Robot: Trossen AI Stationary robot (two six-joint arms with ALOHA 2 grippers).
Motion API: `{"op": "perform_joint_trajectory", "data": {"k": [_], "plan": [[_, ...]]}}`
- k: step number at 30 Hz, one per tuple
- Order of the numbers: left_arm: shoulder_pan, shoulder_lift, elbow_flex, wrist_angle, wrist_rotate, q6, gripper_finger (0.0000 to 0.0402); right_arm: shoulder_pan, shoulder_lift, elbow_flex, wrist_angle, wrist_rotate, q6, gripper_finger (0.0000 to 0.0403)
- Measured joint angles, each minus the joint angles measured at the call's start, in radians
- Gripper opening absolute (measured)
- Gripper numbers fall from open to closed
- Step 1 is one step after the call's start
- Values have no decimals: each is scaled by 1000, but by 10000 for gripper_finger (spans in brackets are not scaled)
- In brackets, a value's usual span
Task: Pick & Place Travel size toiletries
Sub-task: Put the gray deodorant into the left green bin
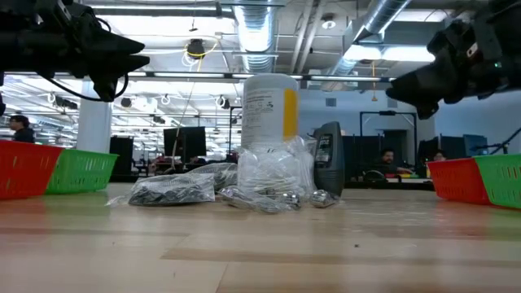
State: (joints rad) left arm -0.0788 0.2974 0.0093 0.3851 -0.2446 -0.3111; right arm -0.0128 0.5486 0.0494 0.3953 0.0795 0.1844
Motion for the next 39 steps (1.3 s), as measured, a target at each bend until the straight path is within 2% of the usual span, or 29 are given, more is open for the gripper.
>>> {"op": "perform_joint_trajectory", "data": {"k": [6, 14, 21, 26, 39], "plan": [[0, 0, 0, 1, 0, 0, 108, 39, 244, 46, 131, 0, 0, 173], [0, 0, 0, 1, 1, 0, 108, 102, 558, 154, 248, 0, -31, 205], [0, 0, 0, 1, 2, 0, 108, 86, 744, 258, 252, 0, -65, 234], [0, 0, 0, 1, 5, 0, 108, 67, 783, 301, 231, 0, -65, 242], [0, 0, 0, 1, 4, 0, 108, 61, 773, 307, 225, 0, -63, 242]]}}
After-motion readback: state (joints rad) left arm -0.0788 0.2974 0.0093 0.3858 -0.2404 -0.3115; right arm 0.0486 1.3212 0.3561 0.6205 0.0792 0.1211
